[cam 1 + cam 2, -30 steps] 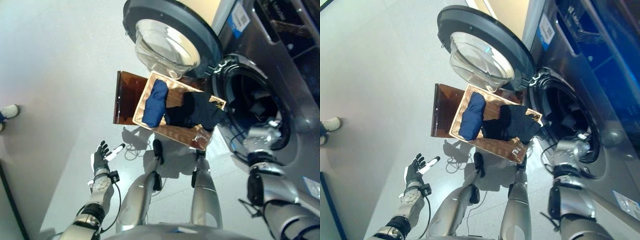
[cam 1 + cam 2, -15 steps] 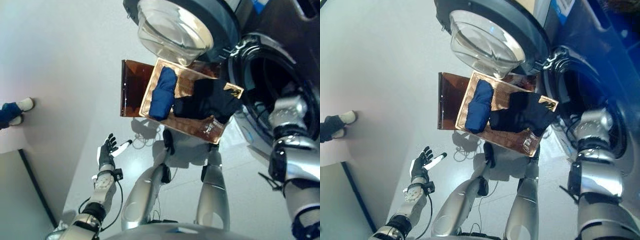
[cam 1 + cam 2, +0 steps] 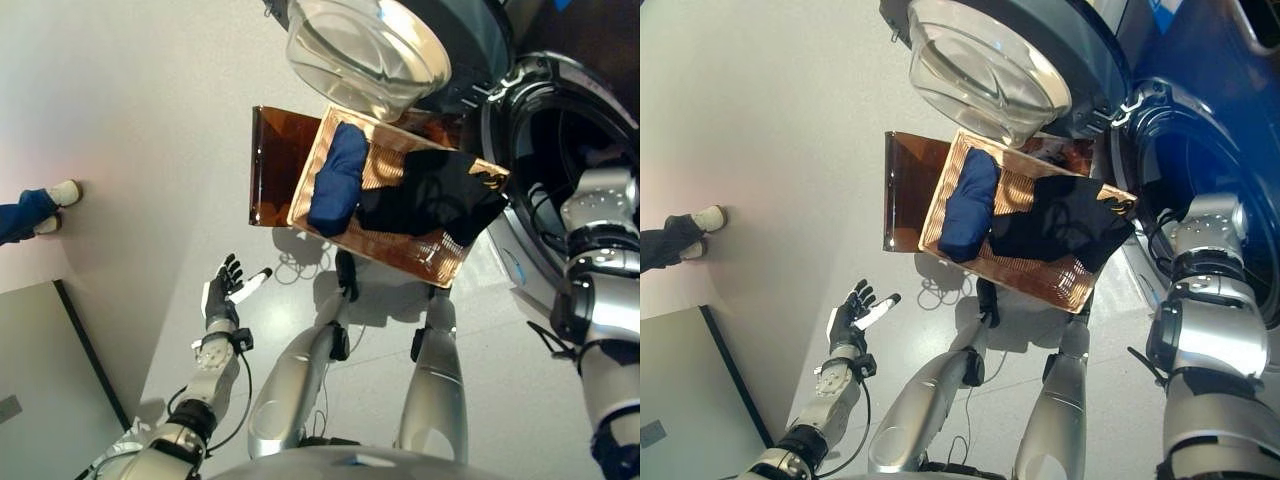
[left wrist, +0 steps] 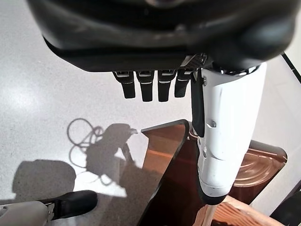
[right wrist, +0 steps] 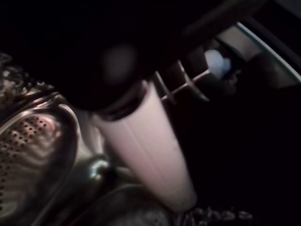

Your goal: Pick up the clothes and place them into the washing machine

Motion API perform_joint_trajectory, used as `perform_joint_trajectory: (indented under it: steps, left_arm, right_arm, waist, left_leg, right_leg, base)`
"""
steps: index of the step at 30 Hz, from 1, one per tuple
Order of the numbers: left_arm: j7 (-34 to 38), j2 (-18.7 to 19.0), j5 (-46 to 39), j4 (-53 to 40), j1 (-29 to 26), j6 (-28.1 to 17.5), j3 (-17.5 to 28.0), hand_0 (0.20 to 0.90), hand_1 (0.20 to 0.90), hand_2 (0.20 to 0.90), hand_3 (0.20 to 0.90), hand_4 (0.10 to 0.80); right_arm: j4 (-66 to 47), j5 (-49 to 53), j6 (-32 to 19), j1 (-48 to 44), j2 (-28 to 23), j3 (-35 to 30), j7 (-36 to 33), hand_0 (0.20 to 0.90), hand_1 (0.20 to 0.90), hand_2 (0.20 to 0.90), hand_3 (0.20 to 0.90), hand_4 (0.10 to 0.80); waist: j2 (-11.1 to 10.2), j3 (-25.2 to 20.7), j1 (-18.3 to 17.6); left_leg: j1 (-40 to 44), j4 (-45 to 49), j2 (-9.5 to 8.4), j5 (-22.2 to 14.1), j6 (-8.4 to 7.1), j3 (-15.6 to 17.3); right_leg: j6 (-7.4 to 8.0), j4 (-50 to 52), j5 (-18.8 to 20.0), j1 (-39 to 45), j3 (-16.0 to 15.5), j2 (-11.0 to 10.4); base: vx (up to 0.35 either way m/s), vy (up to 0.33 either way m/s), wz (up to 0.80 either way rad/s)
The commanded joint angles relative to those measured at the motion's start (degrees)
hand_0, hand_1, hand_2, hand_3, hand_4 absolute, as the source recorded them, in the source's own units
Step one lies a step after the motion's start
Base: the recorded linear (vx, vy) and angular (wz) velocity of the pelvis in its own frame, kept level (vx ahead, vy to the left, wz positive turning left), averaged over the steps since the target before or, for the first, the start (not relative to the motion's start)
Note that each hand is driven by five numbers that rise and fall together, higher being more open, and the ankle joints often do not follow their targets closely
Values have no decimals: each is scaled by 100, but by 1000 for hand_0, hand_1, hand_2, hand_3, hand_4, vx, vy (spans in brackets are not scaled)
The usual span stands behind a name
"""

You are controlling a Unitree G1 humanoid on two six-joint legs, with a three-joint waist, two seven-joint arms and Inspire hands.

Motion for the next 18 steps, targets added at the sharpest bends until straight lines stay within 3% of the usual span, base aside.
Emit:
perform_joint_trajectory:
  steps: [1,7,8,9,18]
  left_arm:
    - [206,274,-133,-116,131,-388,38,900,900,900,900,800]
    - [225,297,-121,-242,108,-414,71,900,900,900,900,800]
    - [238,312,-125,-228,106,-426,111,900,900,900,900,800]
    - [247,325,-135,-235,112,-431,129,900,900,900,900,800]
    - [274,381,-121,-322,160,-422,239,900,900,900,900,800]
  right_arm:
    - [-159,-235,-518,-638,-978,591,111,200,200,200,200,300]
    - [-264,-257,-577,-490,-759,500,97,200,200,200,200,300]
    - [-239,-240,-577,-458,-710,474,107,711,711,711,711,665]
    - [-215,-219,-584,-460,-698,459,91,900,900,900,900,800]
    - [-311,-206,-573,-369,-553,383,96,900,900,900,900,800]
  waist:
    - [-11,-515,137]
    - [19,-501,141]
    - [17,-509,144]
    - [22,-514,146]
    - [13,-509,132]
  left_leg:
    - [-384,725,131,-447,-810,-91]
    - [-467,761,106,-453,-796,-89]
    - [-461,776,95,-491,-798,-92]
    - [-469,783,88,-499,-793,-94]
    - [-575,843,79,-492,-768,-71]
  right_leg:
    - [-112,969,-562,-316,92,-92]
    - [-131,1004,-561,-402,139,-90]
    - [-132,1023,-594,-402,157,-91]
    - [-133,1035,-596,-415,167,-81]
    - [-143,1038,-544,-514,235,-62]
  base:
    - [-38,6,3]
    - [-10,8,3]
    - [-16,14,3]
    - [-26,19,4]
    - [-11,4,1]
